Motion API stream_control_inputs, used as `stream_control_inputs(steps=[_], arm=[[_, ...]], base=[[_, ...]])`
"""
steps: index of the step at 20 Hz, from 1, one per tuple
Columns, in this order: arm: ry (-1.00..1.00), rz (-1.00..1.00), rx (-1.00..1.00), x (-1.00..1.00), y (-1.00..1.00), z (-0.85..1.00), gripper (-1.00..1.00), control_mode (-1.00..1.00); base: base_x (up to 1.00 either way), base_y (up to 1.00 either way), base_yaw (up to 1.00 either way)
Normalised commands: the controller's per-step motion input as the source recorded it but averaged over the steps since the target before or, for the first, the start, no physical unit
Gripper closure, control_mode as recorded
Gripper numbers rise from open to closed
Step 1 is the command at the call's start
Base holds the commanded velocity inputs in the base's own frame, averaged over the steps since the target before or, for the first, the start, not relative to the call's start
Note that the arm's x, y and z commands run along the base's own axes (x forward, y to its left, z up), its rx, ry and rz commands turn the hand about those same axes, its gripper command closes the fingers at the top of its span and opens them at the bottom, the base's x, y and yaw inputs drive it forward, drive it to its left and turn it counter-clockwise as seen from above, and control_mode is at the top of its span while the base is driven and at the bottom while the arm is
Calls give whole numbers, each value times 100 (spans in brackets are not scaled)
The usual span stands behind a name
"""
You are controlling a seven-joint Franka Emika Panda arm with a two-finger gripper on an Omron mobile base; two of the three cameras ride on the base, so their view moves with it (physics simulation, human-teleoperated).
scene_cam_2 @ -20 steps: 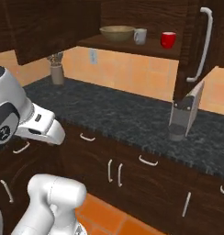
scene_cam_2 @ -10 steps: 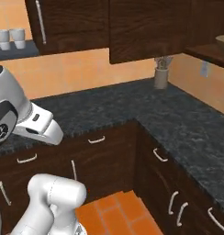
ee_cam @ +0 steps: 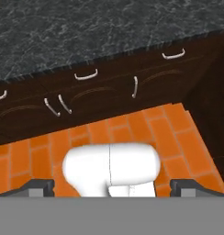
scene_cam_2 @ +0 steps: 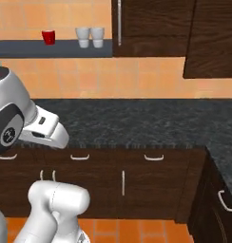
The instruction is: Gather all objects into one cabinet and sort the glasses and bowls to opposite sides.
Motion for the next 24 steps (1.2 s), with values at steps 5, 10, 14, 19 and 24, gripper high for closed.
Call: stream_control_inputs(steps=[5, 10, 14, 19, 24], arm=[[0, 0, 0, 0, 0, 0, -100, 100], [0, 0, 0, 0, 0, 0, -100, 100], [0, 0, 0, 0, 0, 0, -100, 100], [0, 0, 0, 0, 0, 0, -100, 100], [0, 0, 0, 0, 0, 0, -100, 100]], base=[[21, 91, 4], [34, 87, 10], [39, 15, 14], [46, -28, 23], [56, -36, 12]])
